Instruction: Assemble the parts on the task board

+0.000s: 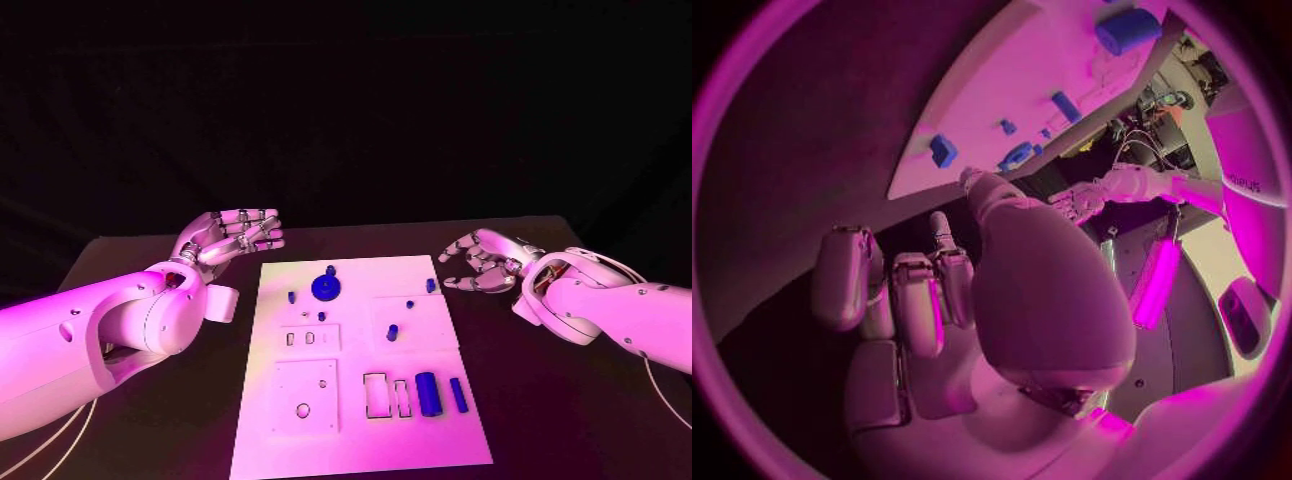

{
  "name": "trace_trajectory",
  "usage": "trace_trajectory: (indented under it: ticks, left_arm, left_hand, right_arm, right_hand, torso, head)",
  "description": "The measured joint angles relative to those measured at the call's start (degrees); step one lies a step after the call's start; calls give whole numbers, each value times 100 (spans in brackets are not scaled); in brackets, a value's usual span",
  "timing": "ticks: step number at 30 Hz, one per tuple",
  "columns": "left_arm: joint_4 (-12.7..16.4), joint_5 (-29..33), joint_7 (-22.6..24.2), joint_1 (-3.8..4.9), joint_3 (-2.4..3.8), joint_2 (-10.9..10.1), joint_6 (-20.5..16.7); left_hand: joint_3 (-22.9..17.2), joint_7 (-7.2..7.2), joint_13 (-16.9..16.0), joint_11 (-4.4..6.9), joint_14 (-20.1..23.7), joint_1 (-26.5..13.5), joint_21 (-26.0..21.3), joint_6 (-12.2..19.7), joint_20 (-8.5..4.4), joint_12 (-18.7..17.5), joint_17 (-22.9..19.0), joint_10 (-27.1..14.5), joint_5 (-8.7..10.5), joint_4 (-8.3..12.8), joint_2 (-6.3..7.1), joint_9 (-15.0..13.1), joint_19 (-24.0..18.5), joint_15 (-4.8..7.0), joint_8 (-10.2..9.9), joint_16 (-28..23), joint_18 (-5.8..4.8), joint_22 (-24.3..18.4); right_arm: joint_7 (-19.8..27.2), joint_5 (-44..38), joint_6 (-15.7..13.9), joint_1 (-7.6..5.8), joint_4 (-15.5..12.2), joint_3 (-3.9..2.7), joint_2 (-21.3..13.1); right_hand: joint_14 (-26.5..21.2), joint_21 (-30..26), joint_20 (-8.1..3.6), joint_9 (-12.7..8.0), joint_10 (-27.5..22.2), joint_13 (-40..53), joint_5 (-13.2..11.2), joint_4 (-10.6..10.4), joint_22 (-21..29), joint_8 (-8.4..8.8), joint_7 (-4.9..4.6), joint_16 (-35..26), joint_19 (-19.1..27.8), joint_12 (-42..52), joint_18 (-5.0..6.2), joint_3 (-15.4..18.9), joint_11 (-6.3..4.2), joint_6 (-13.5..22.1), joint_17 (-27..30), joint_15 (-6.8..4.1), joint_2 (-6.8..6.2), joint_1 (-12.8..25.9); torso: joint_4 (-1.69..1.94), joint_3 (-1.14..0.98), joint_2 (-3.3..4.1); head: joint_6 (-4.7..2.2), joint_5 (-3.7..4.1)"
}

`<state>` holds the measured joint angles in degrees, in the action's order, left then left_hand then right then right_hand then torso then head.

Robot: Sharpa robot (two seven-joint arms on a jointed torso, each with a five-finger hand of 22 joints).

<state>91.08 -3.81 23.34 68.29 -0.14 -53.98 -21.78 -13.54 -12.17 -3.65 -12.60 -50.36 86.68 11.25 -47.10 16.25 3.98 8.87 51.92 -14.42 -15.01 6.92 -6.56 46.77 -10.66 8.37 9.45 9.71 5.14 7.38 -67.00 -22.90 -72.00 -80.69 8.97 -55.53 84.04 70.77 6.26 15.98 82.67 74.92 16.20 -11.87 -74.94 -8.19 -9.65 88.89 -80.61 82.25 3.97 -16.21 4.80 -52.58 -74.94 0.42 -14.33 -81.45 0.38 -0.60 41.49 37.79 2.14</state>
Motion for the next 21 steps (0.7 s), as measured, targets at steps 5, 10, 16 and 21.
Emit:
trace_trajectory:
  ticks: [5,10,16,21]
  left_arm:
    - [1,0,-3,0,-1,8,10]
    - [10,-1,-3,-1,-2,19,14]
    - [16,-1,-3,-2,-2,19,15]
    - [22,-1,-3,-2,-2,12,16]
  left_hand:
    - [0,0,0,0,0,0,0,0,0,0,0,0,0,0,0,0,0,0,0,0,0,0]
    - [0,0,0,0,0,0,0,0,0,0,-1,0,0,0,0,0,0,0,0,0,0,1]
    - [0,0,0,0,0,0,0,0,0,0,-1,0,0,0,0,0,0,0,0,0,0,-4]
    - [0,0,0,0,0,0,0,0,0,0,-1,0,0,0,0,0,1,0,0,0,0,-4]
  right_arm:
    - [58,30,127,85,222,3,163]
    - [66,23,212,152,411,2,332]
    - [57,12,266,218,563,1,479]
    - [41,7,290,259,646,1,566]
  right_hand:
    - [0,0,0,-6,-18,0,0,-15,-1,0,-2,0,0,0,0,15,-19,45,0,0,0,0]
    - [0,112,23,-7,-18,0,0,-15,0,23,-6,0,-23,0,1,15,-18,49,1,0,23,-23]
    - [0,171,10,-7,3,0,0,-15,0,23,-6,0,-55,39,0,15,2,49,1,0,46,-45]
    - [0,234,12,-7,44,-1,23,-15,0,23,-6,0,-97,63,0,15,1,49,1,0,47,-46]
  torso:
    - [4,8,4]
    - [14,24,1]
    - [14,26,-3]
    - [9,30,-8]
  head:
    - [12,-8]
    - [39,-12]
    - [75,-18]
    - [83,-30]
